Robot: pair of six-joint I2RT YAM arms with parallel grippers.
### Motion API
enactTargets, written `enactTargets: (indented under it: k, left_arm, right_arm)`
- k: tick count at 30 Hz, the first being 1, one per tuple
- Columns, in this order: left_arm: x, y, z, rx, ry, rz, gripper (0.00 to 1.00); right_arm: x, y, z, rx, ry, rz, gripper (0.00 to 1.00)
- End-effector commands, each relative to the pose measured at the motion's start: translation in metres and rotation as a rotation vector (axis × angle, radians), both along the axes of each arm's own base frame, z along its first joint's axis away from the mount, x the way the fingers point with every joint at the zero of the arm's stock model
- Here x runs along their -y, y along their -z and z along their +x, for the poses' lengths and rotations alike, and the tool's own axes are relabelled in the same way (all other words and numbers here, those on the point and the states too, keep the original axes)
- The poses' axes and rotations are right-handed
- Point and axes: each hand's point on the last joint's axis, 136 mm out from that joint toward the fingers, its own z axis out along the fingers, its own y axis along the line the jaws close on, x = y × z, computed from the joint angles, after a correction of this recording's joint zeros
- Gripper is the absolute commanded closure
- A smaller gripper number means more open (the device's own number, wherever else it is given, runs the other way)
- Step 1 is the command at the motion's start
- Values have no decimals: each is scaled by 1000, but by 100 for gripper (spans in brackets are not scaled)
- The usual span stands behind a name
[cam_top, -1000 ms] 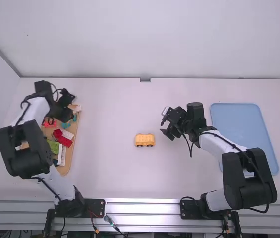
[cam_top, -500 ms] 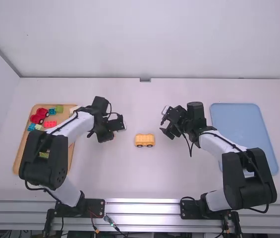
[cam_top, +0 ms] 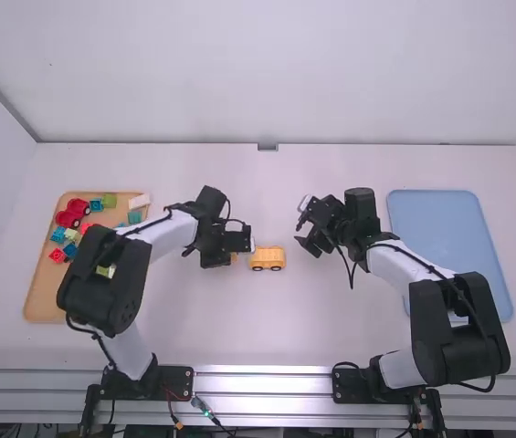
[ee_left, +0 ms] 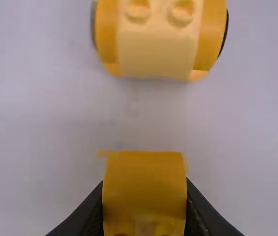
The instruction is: Assemble lego blocks to make yellow taxi
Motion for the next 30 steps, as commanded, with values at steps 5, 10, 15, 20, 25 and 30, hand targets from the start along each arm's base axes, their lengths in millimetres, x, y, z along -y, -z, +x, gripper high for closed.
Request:
enactTargets:
  k: [5,10,15,20,25,30]
  left_arm:
    - [-4,7,7,14,15,65,98]
    - [1,6,7,18,48,34,95]
    - [4,6,5,9,60,17,88]
    - [3,6,4,6,55,22,68]
    - [3,6,4,6,55,22,53]
    - [3,6,4,8,56,21,1]
  right_arm:
    - [-2,-15,7,33,0,17,1]
    - [-2,-15,6,31,1,17,1]
    - [-2,-13,4,20,-1,13,1]
    - [-1,-11,3,10,0,12,1]
    - [-1,-11,3,10,0,12,1]
    - [-1,-11,3,10,0,13,1]
